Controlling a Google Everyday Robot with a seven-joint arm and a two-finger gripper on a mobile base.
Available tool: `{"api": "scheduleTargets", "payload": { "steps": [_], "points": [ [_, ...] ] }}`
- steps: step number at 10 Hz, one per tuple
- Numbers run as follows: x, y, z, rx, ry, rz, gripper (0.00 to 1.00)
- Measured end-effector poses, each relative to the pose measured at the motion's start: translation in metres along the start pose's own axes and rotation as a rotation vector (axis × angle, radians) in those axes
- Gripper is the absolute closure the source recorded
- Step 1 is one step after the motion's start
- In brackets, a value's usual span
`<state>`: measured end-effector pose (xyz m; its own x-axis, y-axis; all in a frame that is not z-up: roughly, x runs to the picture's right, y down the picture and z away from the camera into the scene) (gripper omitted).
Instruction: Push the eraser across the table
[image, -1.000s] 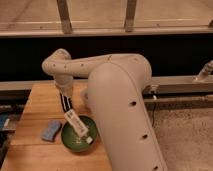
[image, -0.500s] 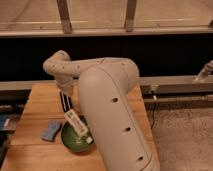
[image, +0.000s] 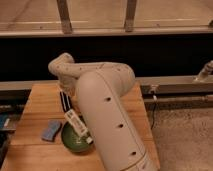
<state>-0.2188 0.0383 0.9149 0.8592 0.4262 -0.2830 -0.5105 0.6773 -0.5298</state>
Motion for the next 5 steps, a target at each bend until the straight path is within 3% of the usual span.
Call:
{"api": "scheduleTargets", "payload": {
  "steps": [5],
  "points": [
    [-0.004, -0.005, 0.027, -0.043, 0.034, 0.02, 1.0]
  ]
}}
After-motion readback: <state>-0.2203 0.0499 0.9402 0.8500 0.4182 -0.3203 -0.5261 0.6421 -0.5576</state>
